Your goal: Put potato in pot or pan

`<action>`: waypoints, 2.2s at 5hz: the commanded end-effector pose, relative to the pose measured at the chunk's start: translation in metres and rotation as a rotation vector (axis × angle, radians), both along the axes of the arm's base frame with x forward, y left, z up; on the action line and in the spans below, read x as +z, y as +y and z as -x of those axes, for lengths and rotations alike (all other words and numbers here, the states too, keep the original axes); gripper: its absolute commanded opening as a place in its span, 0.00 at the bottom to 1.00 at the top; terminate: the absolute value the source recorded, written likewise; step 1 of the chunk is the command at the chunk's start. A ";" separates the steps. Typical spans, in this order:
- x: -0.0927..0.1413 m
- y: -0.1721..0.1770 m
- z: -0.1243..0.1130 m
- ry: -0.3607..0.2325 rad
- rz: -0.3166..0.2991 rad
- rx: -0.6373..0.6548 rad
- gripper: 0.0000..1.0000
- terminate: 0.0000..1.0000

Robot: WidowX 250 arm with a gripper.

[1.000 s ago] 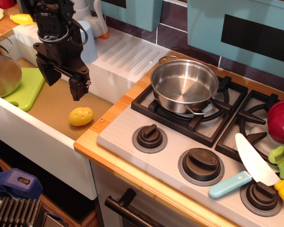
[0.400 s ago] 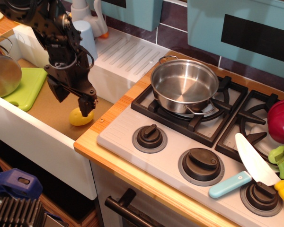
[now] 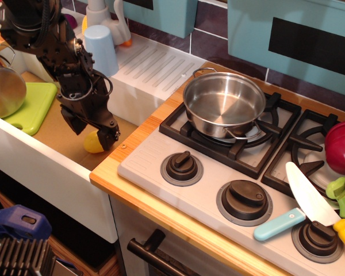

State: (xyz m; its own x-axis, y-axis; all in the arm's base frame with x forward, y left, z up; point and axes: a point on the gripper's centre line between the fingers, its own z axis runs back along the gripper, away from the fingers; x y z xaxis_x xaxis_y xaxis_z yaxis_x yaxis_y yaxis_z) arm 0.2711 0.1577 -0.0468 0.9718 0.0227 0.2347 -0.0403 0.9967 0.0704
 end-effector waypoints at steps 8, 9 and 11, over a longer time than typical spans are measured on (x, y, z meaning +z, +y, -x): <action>0.052 0.008 -0.009 -0.019 -0.060 0.047 0.00 0.00; 0.086 -0.002 -0.007 -0.014 -0.150 0.033 0.00 0.00; 0.126 -0.032 -0.019 -0.041 -0.200 -0.111 0.00 0.00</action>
State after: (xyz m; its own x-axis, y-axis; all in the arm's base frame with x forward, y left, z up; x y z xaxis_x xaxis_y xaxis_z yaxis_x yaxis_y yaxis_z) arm 0.2904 0.1075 0.0691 0.9685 -0.1408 0.2053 0.0955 0.9717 0.2162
